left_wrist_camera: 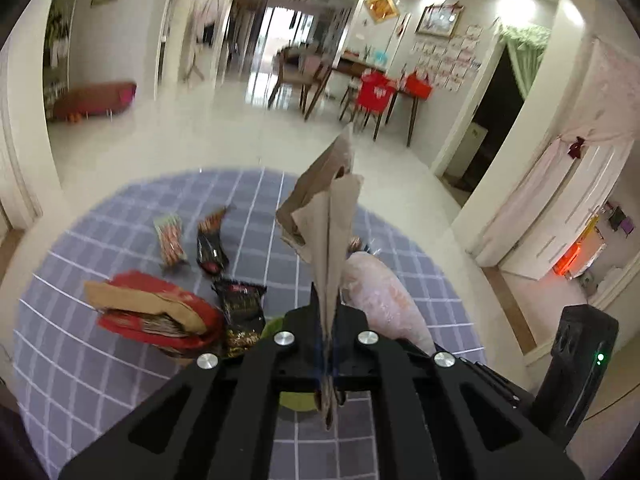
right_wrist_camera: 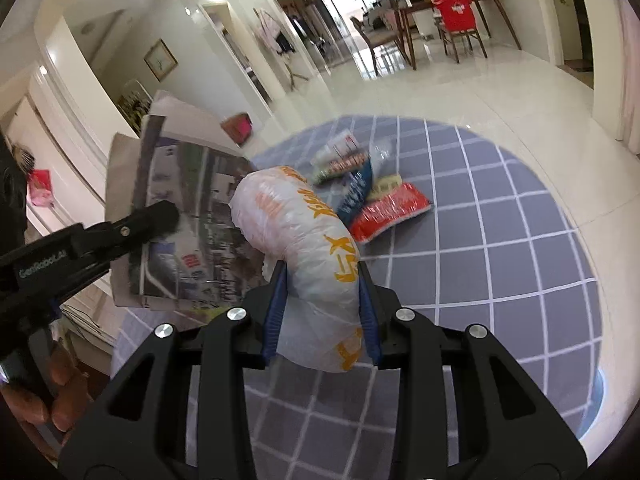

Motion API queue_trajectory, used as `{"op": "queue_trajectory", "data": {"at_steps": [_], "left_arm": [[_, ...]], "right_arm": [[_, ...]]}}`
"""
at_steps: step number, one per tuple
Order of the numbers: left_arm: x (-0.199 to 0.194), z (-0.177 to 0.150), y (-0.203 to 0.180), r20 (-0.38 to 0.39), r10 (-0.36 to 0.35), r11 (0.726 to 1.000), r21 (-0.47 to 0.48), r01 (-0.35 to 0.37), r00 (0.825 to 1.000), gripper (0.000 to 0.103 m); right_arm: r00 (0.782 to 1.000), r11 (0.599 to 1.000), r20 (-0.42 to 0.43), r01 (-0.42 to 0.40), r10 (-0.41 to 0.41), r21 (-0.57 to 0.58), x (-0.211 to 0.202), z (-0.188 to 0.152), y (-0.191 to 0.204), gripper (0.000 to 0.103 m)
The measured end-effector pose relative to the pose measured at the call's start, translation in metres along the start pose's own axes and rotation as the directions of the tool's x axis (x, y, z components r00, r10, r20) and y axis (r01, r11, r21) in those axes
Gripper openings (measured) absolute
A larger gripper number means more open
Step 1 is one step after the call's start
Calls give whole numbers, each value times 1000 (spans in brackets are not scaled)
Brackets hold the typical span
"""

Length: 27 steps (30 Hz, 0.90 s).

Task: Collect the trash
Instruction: 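Grasp the newspaper with the left tool while the right tool grasps the white plastic bag, then carry both to the bucket and open the right tool, dropping the plastic bag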

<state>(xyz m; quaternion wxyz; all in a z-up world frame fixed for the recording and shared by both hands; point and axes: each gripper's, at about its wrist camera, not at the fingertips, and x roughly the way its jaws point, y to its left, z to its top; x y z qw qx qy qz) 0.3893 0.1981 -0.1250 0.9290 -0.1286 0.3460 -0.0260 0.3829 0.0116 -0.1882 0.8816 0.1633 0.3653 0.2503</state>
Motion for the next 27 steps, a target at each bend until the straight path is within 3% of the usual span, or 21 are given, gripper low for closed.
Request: {"op": "queue_trajectory", "data": {"at_steps": [5, 12, 20, 27], "left_arm": [[-53, -2, -23, 92, 12, 999, 46, -17, 996, 3], [-90, -21, -71, 105, -50, 992, 118, 38, 993, 3], [-80, -75, -171, 9, -178, 954, 248, 170, 984, 3], [-19, -148, -255, -165, -256, 892, 340, 298, 953, 3]], "right_arm": [[997, 999, 63, -39, 39, 2, -44, 5, 8, 33], [988, 999, 152, -24, 19, 30, -114, -3, -8, 33], [957, 974, 246, 103, -152, 201, -210, -56, -99, 33], [905, 880, 202, 278, -375, 386, -255, -122, -197, 33]]}}
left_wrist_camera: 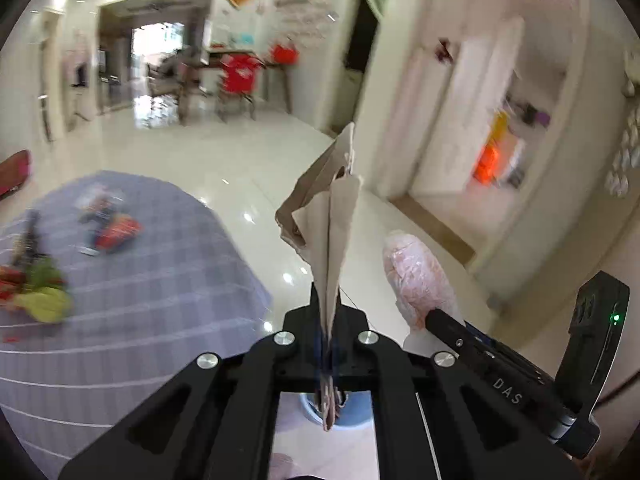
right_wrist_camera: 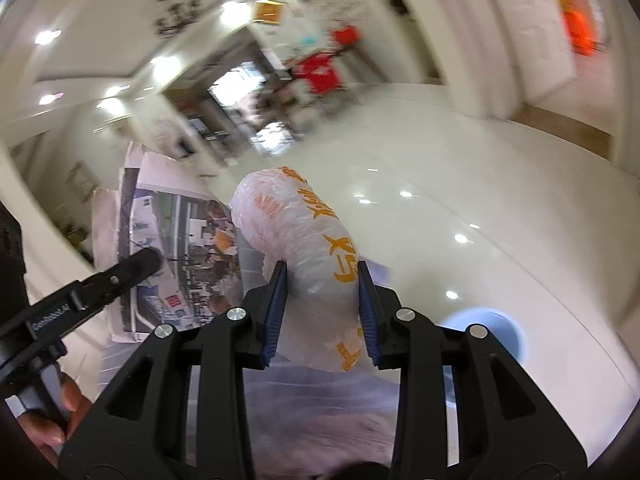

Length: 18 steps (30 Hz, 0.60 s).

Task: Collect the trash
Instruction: 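Carry both to the bucket and open the right tool, dropping the plastic bag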

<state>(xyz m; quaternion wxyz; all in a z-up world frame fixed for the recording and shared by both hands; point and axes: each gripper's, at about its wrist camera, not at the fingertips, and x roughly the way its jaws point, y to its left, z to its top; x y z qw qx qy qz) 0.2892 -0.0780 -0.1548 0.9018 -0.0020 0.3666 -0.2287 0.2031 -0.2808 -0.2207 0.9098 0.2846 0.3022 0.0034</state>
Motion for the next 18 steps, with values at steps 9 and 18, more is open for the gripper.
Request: {"op": "queue_trajectory", "data": {"at_steps": [9, 18], "left_arm": [[119, -49, -47, -217, -35, 996, 76, 53, 976, 3], [171, -72, -47, -313, -41, 993, 89, 73, 949, 3]], "right_arm": [[992, 979, -66, 119, -110, 163, 35, -27, -100, 46], [983, 963, -93, 174, -158, 206, 51, -39, -132, 68]]}}
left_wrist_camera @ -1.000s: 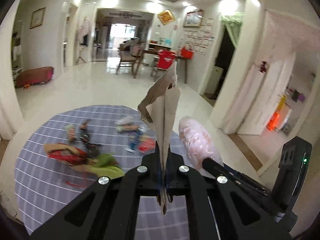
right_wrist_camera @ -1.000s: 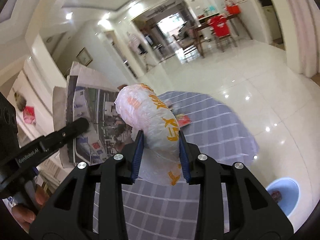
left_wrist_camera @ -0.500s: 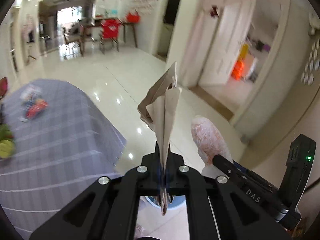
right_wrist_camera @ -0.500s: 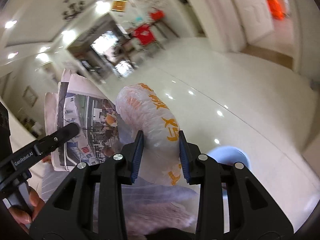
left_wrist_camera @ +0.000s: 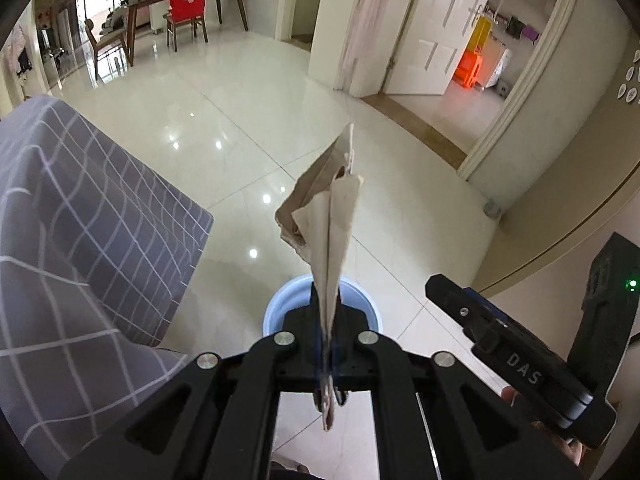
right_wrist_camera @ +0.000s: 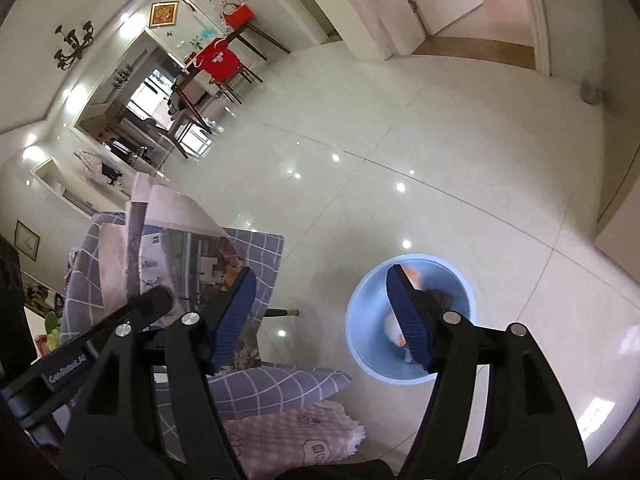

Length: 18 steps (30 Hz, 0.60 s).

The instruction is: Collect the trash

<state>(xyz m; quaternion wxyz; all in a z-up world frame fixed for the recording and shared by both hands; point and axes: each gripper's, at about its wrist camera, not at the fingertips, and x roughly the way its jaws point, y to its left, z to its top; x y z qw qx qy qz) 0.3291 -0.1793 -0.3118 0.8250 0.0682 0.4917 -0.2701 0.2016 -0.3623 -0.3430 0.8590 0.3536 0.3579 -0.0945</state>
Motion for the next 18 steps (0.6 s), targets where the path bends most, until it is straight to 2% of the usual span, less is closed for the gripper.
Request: {"op": "queue_trajectory", "data": {"at_steps": [8, 18], "left_arm": [[27, -2, -8, -46, -19, 1000, 12, 19, 999, 3], [36, 1, -13, -64, -34, 999, 31, 36, 997, 3]], "right_arm": [[999, 1000, 40, 20, -19, -9, -12, 1, 1, 71], [995, 999, 101, 29, -27, -19, -31, 5, 8, 72]]}}
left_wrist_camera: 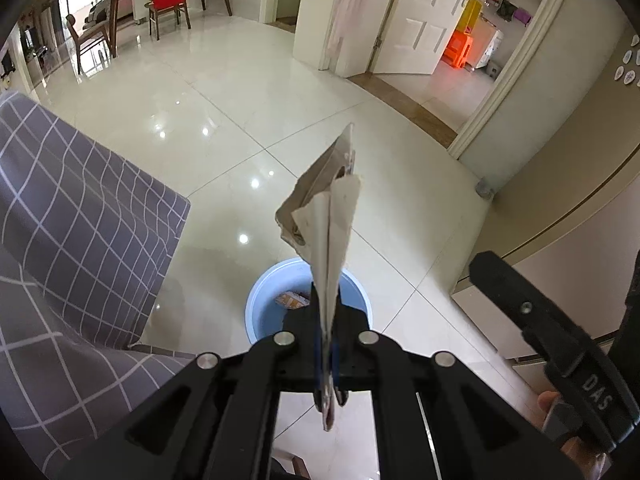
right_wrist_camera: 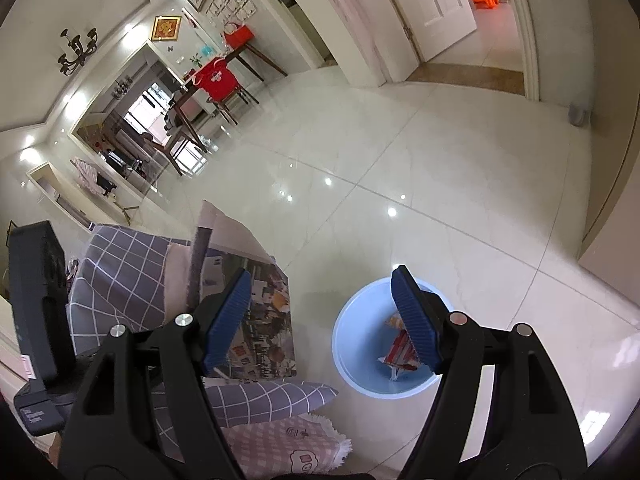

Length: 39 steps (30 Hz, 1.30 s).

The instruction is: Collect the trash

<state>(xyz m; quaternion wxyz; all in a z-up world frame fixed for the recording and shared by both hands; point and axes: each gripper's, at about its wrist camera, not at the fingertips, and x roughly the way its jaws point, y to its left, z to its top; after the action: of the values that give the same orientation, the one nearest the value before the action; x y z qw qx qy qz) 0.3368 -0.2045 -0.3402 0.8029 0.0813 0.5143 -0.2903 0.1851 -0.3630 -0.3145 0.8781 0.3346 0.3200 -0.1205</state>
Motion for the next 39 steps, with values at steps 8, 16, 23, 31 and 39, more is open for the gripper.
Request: {"op": "queue_trajectory", "data": {"at_steps": [8, 16, 23, 31, 39], "left_arm": [[-9, 15, -4, 47, 1, 1000, -25, 0, 999, 81], [-34, 13, 6, 99, 10, 998, -60, -4, 995, 81], [-71, 9, 16, 143, 36, 996, -91, -23, 989, 81], [-148, -3, 47, 244, 133, 987, -116, -108, 961, 81], [-244, -30, 140, 321, 339, 933, -240, -270, 884, 81]], "right_arm": [[997, 1000, 75, 1, -2, 22, -17, 7, -6, 72], [998, 1000, 65, -6, 6, 0, -21, 6, 2, 72], [997, 998, 58, -40, 42, -49, -29, 3, 31, 72], [989, 979, 61, -125, 136, -160, -47, 0, 104, 72], [967, 910, -19, -247, 255, -334, -41, -23, 220, 73]]}}
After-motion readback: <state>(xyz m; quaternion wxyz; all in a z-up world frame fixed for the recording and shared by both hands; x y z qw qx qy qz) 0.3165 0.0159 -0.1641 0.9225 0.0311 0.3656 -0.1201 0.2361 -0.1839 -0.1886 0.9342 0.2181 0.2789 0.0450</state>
